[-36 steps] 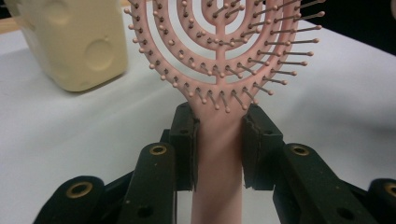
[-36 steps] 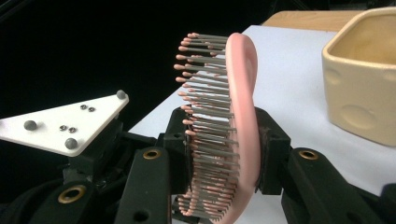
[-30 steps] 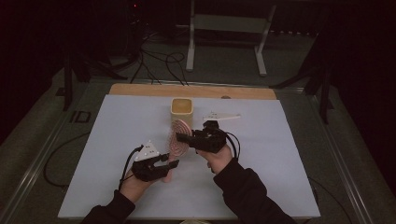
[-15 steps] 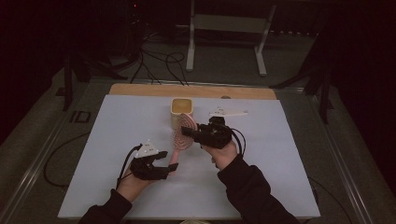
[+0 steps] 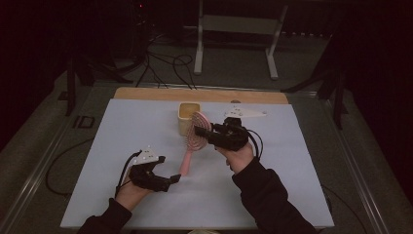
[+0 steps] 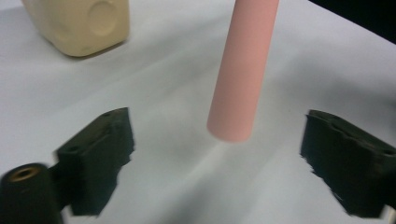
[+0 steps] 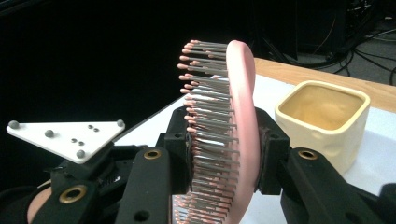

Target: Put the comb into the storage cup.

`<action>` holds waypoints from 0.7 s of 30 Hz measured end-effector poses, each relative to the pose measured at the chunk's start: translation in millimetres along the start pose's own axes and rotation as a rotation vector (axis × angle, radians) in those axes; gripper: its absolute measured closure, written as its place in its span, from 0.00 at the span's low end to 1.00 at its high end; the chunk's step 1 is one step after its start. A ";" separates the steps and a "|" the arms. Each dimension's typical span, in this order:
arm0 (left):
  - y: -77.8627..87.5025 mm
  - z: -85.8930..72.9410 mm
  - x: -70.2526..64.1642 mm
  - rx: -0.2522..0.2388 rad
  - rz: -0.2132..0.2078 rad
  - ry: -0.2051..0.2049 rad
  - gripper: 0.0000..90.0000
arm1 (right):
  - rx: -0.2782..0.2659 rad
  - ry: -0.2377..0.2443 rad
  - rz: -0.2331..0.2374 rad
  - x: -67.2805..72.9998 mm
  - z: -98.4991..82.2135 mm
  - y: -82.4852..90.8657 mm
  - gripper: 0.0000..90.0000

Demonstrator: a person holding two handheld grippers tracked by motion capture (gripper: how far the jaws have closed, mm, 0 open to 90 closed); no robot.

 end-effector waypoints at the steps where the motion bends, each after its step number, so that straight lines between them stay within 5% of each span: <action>1: 3.1 -1.7 1.2 0.003 0.009 -0.013 0.06 | -0.003 0.003 0.002 -0.1 0.7 0.5 0.72; 8: 10.7 -12.4 4.5 0.008 -0.010 -0.004 0.00 | -0.010 0.016 0.000 -1.7 4.8 3.1 0.72; 21: 25.4 -34.5 13.6 -0.003 0.043 -0.019 0.00 | -0.029 0.042 -0.008 -4.5 20.0 9.7 0.72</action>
Point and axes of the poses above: each handheld gripper's, and its own axes: y roughly backward along the jaws, z roughly out of its top, x roughly to its left, the point moved 9 cm from there along -y, roughly forward along the jaws, and after that the axes turned 2 degrees about x, right-handed, at the moved point
